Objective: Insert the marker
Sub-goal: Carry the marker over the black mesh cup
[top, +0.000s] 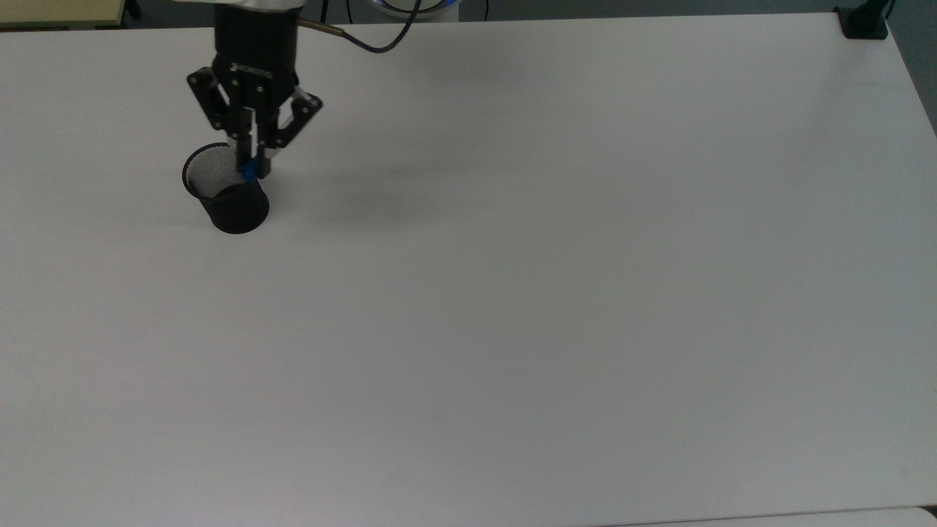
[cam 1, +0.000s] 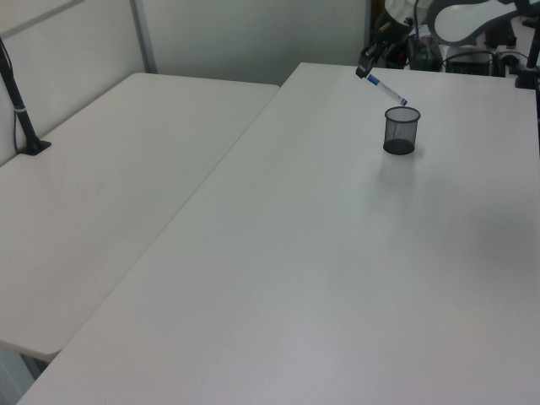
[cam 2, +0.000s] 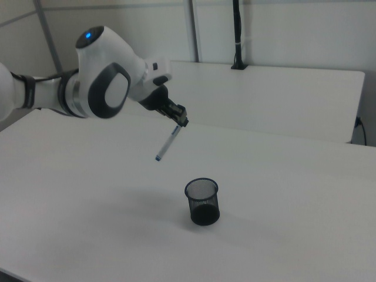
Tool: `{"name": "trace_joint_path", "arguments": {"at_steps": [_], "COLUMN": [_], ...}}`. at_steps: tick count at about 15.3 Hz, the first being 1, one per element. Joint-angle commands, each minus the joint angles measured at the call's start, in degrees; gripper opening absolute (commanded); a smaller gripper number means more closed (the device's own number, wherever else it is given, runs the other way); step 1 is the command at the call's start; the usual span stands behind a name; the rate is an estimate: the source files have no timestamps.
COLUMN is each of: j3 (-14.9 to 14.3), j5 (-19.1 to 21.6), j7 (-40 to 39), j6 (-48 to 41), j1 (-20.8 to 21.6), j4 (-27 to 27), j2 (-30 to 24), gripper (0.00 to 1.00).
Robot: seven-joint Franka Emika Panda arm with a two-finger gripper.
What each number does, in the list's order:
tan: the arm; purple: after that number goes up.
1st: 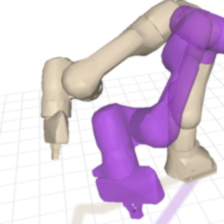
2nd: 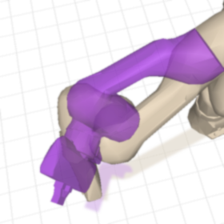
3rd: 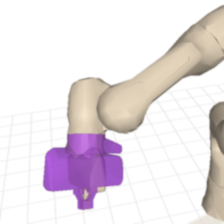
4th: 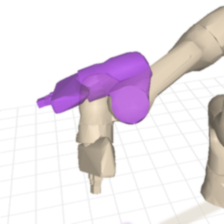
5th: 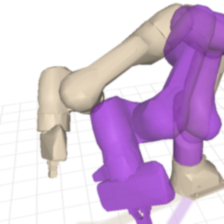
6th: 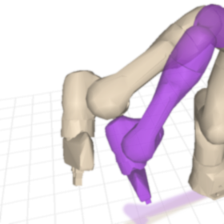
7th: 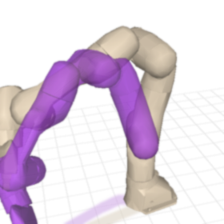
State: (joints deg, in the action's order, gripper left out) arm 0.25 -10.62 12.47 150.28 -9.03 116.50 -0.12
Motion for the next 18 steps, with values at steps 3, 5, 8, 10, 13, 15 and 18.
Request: {"name": "trace_joint_path", "arguments": {"at_steps": [3, 5, 8, 10, 13, 15, 18], "j3": [-5.3, -6.6, -8.2, -8.4, -8.4, -8.4, -8.4], "j5": [-0.5, -0.5, -0.5, -0.5, -0.5, -0.7, -0.8], "j7": [-4.9, -6.1, -9.7, -10.7, -10.8, -11.0, -12.2], "j6": [19.1, 24.2, 30.4, 37.5, 39.5, 41.6, 46.0], "j1": [-0.6, -1.0, -1.8, -1.8, -1.6, -1.7, -1.8], "j4": [9.8, 11.4, 14.9, 17.4, 18.0, 18.1, 18.1], "j2": [-1.7, -1.3, -1.3, -0.4, 1.3, 2.0, 5.0], "gripper": [0.00, 0.00, 0.00, 0.00, 0.00, 0.00, 0.00]}}
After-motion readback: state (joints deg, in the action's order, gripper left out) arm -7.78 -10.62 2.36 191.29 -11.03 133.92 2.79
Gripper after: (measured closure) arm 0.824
